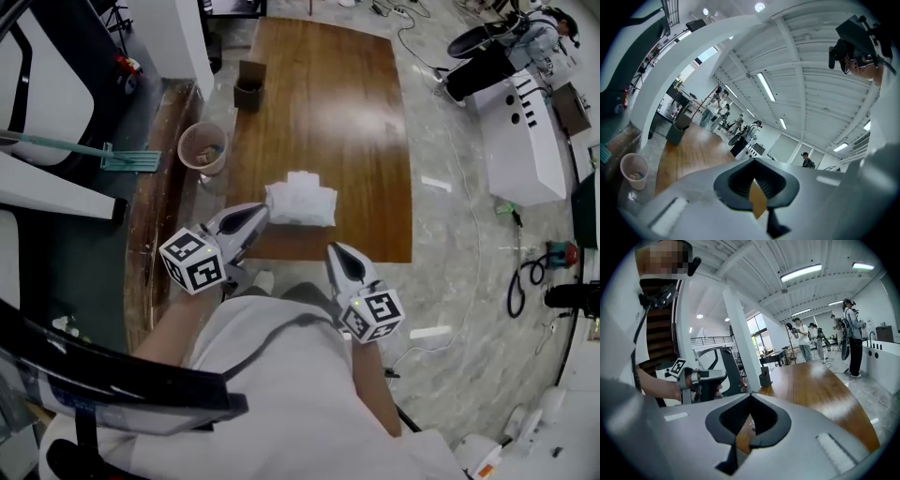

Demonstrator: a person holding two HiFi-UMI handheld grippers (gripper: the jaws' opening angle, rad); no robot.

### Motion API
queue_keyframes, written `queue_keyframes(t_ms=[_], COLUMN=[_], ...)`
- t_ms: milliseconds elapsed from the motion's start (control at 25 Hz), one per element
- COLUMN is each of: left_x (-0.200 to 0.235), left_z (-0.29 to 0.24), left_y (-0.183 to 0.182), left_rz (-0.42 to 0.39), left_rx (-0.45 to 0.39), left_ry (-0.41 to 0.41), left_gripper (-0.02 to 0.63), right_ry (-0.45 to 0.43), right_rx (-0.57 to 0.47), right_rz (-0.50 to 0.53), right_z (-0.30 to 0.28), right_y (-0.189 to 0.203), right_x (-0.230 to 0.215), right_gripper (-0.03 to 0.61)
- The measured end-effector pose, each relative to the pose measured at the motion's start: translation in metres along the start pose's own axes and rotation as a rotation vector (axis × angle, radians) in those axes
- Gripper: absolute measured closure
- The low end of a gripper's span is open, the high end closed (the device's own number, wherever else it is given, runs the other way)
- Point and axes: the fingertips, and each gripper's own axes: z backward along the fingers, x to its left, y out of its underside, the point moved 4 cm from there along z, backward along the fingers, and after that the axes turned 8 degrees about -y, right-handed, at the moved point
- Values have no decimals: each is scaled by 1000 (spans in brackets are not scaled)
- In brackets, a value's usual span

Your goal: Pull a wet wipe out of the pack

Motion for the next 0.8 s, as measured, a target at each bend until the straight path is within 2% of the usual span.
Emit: queue_keyframes(t_ms=[160, 400, 640, 800], left_x=[5, 5, 2, 6], left_z=[3, -6, -30, -42], left_y=[3, 8, -5, -11], left_rz=[26, -75, -129, -104], left_rx=[-6, 24, -15, -53], left_ry=[-13, -86, -175, -247], left_gripper=[612, 612, 611, 612], right_ry=[-9, -49, -137, -192], right_rx=[25, 71, 93, 96], right_rz=[40, 83, 130, 163], right_z=[-9, -26, -42, -54], right_y=[3, 3, -23, -41], right_x=[-1, -13, -43, -59], right_gripper=[569, 569, 569, 571])
